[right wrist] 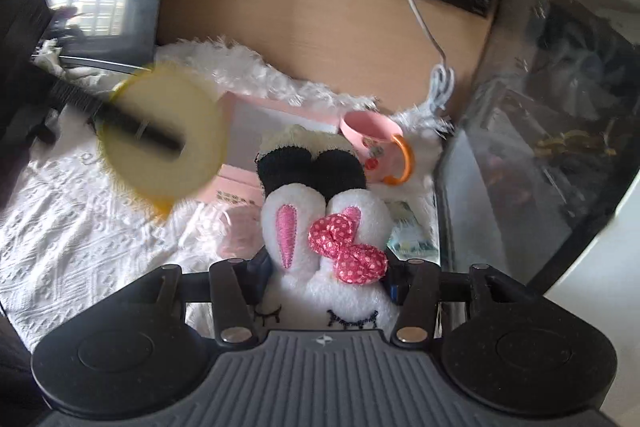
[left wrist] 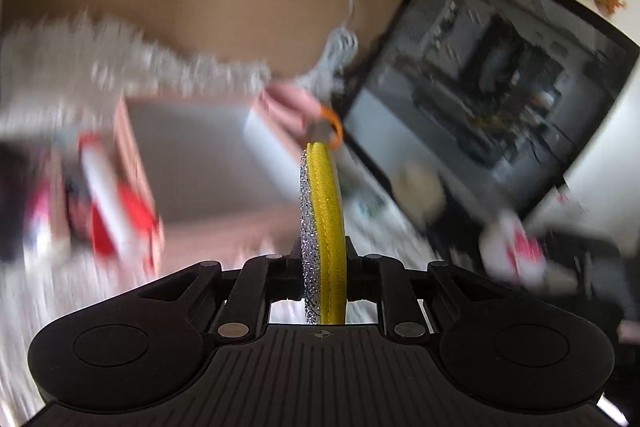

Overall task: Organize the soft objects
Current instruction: 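Lower the bunny into the pink box with the right gripper while the left drops the brush in, then grasp the pink checked cloth with the right gripper while the left grasps the red-white rocket toy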

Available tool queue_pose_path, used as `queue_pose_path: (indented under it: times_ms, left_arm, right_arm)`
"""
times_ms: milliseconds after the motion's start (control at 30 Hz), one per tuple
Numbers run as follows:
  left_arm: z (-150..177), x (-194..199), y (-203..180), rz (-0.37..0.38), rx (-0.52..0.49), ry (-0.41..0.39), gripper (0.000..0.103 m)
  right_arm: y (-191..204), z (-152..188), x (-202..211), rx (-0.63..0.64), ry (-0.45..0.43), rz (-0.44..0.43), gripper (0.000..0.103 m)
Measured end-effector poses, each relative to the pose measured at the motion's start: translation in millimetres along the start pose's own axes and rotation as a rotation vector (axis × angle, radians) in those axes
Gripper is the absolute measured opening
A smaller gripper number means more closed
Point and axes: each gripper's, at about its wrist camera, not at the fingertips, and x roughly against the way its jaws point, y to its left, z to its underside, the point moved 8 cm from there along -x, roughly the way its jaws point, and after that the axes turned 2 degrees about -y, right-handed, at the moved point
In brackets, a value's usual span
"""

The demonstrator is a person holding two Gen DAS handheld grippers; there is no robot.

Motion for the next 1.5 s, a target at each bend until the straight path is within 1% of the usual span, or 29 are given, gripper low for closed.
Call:
queue_pose_path:
  times_ms: [33,67,100,133,167,200,233,267,300,333,400,500,600,700,733,767,800,833,867,900,967,1033,1100,1167,1233,1367,1433,1467,1500]
  left_arm:
    - [-16,-7,3,-0.005,-0.007,-0.019,0.018]
    - [-35,-14,6,0.010,0.007,-0.046,0.018]
    - [-53,-22,11,0.044,0.033,-0.076,0.020]
    - [-68,-30,21,0.056,0.038,-0.102,0.026]
    - [-78,-44,34,0.003,0.038,-0.096,0.027]
    - [-82,-58,54,-0.120,0.057,-0.052,0.027]
    - [-83,-66,68,-0.207,0.071,-0.028,0.027]
    - [-83,-68,78,-0.238,0.088,-0.036,0.027]
    - [-81,-65,85,-0.253,0.112,-0.056,0.027]
    - [-77,-59,91,-0.261,0.139,-0.075,0.027]
    - [-67,-48,98,-0.242,0.180,-0.096,0.027]
    - [-44,-29,99,-0.242,0.187,-0.102,0.027]
    - [-21,-9,96,-0.250,0.190,-0.118,0.027]
    - [4,12,89,-0.247,0.190,-0.127,0.027]
    - [14,18,87,-0.253,0.184,-0.126,0.027]
    - [24,24,86,-0.267,0.180,-0.120,0.027]
    - [32,29,86,-0.282,0.180,-0.112,0.027]
    - [40,33,87,-0.297,0.187,-0.103,0.027]
    - [50,39,89,-0.310,0.201,-0.093,0.027]
    - [58,42,92,-0.321,0.220,-0.082,0.027]
    - [73,48,102,-0.346,0.262,-0.066,0.027]
    - [88,53,115,-0.374,0.310,-0.047,0.027]
    - [98,59,124,-0.400,0.344,-0.033,0.027]
    - [105,65,130,-0.416,0.360,-0.033,0.027]
    - [111,69,134,-0.421,0.376,-0.035,0.027]
    - [117,69,137,-0.433,0.374,-0.020,0.027]
    - [115,62,135,-0.427,0.361,-0.005,0.027]
    - [112,58,133,-0.422,0.352,0.002,0.027]
    - [110,55,131,-0.414,0.340,0.006,0.027]
  right_arm:
    - [-2,2,-2,-0.008,0.007,0.013,0.050]
    - [-2,3,-2,-0.017,0.014,0.018,0.050]
    - [-2,6,-3,-0.024,0.020,0.021,0.050]
    - [0,8,-3,-0.026,0.024,0.021,0.050]
    - [2,10,-3,-0.024,0.026,0.022,0.050]
    - [4,11,-4,-0.024,0.030,0.025,0.050]
    - [5,12,-4,-0.029,0.043,0.033,0.050]
    - [6,12,-5,-0.032,0.046,0.039,0.050]
    - [7,12,-7,-0.034,0.047,0.045,0.050]
    - [8,13,-7,-0.037,0.045,0.054,0.050]
    - [8,12,-8,-0.048,0.041,0.063,0.050]
    - [7,4,-14,-0.073,0.036,0.047,0.050]
    - [5,-26,-23,-0.066,-0.004,0.025,0.050]
    - [5,-71,-38,-0.054,-0.059,0.006,0.051]
    - [5,-87,-46,-0.049,-0.074,0.006,0.053]
    - [5,-100,-54,-0.049,-0.084,0.010,0.058]
    - [4,-116,-67,-0.057,-0.088,0.014,0.068]
    - [4,-128,-78,-0.074,-0.092,0.009,0.072]
    - [4,-139,-92,-0.095,-0.095,-0.012,0.075]
    - [6,-144,-103,-0.102,-0.083,-0.032,0.075]
    - [13,-148,-125,-0.095,-0.051,-0.038,0.075]
    - [24,-140,-135,-0.070,-0.038,-0.044,0.075]
    - [38,-126,-139,-0.059,-0.019,-0.087,0.076]
    - [52,-101,-140,-0.037,0.012,-0.126,0.076]
    - [64,-70,-140,-0.022,0.052,-0.139,0.076]
    - [80,-19,-146,-0.046,0.140,-0.176,0.076]
    - [84,-4,-155,-0.067,0.173,-0.172,0.076]
    - [85,-1,-158,-0.074,0.172,-0.170,0.074]
    - [85,1,-161,-0.076,0.167,-0.169,0.062]
